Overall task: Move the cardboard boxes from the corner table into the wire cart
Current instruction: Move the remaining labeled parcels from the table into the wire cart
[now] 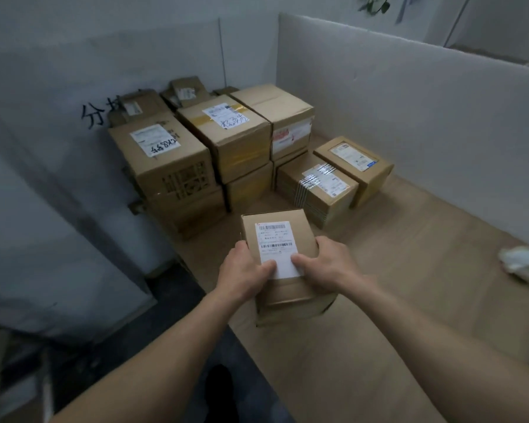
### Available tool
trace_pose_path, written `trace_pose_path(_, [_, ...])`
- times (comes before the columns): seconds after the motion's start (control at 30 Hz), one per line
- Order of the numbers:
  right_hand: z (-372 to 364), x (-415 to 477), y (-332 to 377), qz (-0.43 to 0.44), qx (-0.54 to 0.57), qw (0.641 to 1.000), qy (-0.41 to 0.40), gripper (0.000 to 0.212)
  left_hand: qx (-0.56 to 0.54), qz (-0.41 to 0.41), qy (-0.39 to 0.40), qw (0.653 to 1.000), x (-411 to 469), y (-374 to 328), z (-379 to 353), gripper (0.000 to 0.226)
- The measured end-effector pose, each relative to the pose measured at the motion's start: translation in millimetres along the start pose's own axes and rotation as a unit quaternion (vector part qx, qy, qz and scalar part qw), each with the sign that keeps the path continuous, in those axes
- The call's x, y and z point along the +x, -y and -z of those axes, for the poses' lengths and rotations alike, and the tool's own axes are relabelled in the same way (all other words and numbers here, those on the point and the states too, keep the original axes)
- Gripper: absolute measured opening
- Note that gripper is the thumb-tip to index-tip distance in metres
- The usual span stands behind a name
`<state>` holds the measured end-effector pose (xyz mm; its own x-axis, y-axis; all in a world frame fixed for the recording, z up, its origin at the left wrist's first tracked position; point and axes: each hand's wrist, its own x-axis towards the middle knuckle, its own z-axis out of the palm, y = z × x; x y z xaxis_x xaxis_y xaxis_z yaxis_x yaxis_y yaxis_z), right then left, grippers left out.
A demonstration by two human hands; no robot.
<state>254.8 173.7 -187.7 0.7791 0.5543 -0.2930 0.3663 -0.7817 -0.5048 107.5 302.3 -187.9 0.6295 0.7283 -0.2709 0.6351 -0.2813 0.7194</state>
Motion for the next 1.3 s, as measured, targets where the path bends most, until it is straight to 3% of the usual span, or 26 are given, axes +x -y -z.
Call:
trace_pose_path(0.23, [-57,-23,0,-0.001,-0.005,0.997,0.075,0.060,0.001,0.078,0.021,0.997,-34,54,-6,0.058])
trace_pose_path(0.63, [-95,-35,37,-0.011,0.010,0.998,0.067,0.055,-0.051,0.125,0.026,0.990,-39,102,21,0.067])
trace_pose_path(1.0, [-164,-83,213,0.130,-0.044,0.986,0.097,0.059,-0.076,0.138,-0.087,0.984,-83,206,185,0.058])
trace_pose_path(1.3, [-249,-163,364,0.285,-0.024,0.945,0.157,0.061,-0.143,0.190,-0.265,0.935,-168,305,307,0.057])
